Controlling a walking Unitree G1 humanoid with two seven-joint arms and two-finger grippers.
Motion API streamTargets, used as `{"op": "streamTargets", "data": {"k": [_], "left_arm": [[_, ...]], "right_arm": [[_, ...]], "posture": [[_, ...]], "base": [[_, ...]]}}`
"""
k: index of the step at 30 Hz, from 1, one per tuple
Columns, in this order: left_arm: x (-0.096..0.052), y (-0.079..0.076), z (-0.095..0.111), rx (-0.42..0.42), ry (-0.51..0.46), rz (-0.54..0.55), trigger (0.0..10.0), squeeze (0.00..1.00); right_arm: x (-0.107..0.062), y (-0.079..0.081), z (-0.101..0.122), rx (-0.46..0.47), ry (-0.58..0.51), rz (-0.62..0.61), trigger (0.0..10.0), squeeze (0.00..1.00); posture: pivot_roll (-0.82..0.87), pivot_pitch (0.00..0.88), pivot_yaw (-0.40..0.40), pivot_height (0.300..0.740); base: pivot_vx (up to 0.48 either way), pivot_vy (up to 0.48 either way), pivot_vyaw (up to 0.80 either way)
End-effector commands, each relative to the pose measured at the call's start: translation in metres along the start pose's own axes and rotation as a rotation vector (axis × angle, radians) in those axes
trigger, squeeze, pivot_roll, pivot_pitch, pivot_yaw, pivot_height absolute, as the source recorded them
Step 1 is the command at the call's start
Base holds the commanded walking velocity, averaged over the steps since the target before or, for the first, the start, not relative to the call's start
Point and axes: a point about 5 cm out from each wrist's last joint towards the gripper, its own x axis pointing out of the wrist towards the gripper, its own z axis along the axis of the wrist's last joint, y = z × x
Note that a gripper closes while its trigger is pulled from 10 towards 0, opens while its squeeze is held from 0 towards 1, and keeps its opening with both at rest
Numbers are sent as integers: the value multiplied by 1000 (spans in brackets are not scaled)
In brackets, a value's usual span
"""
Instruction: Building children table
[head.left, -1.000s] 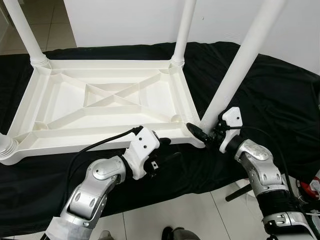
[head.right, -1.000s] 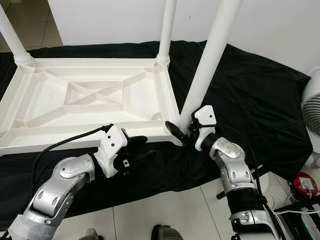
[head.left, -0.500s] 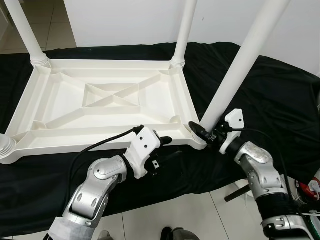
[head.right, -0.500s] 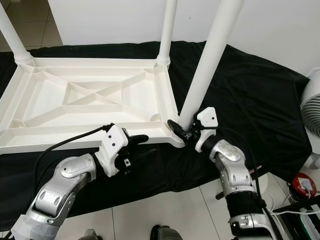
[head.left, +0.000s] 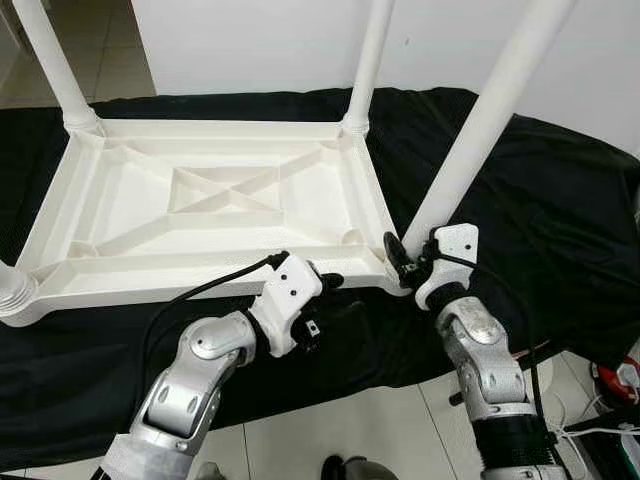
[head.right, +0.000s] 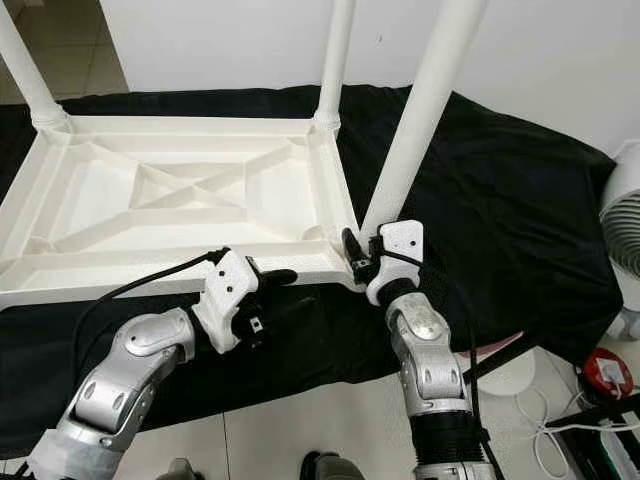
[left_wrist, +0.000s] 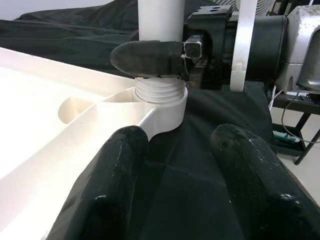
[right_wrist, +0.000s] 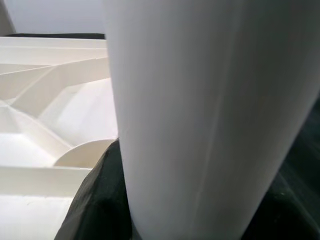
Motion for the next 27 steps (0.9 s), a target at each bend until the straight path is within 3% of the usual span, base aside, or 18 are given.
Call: {"op": "streamTargets", "data": {"k": [1,2,8,12,13,15,16,18,23,27], "left_arm": [[1,5,-2,0,6,103,10000,0],[2,4,-2,-1,5,99,10000,0],[3,5,-2,-3,3,93,10000,0],[2,6,-1,-5,-1,96,10000,0],[2,6,-1,-5,-1,97,10000,0],[2,6,-1,-5,-1,97,10000,0],[2,6,-1,-6,0,98,10000,0],[1,6,-1,-6,1,101,10000,0],[1,6,-1,-6,1,102,10000,0],[2,7,-1,-6,-2,106,10000,0]], "right_arm": [[-6,2,-12,-40,69,-55,10000,0],[-8,12,-9,-8,42,-57,10000,1000],[-11,15,0,41,-13,-32,10000,1000],[-15,0,5,39,-38,35,10000,1000],[-17,-5,6,26,-39,87,10000,322],[-17,-5,6,26,-39,87,10000,322],[-18,-11,5,16,-36,150,10000,0],[-20,-20,5,2,-17,261,10000,0],[-19,-23,5,-4,-12,302,10000,0],[-12,-25,4,-37,-2,447,10000,0]], "posture": [[32,100,-69,740],[24,103,-66,740],[19,105,-65,740],[19,109,-67,740],[20,112,-68,740],[20,112,-68,740],[20,114,-66,740],[21,116,-66,740],[22,114,-66,740],[23,112,-64,740]], "base": [[0,0,0],[0,0,0],[0,0,0],[0,0,0],[0,0,0],[0,0,0],[0,0,0],[0,0,0],[0,0,0],[0,0,0]]}}
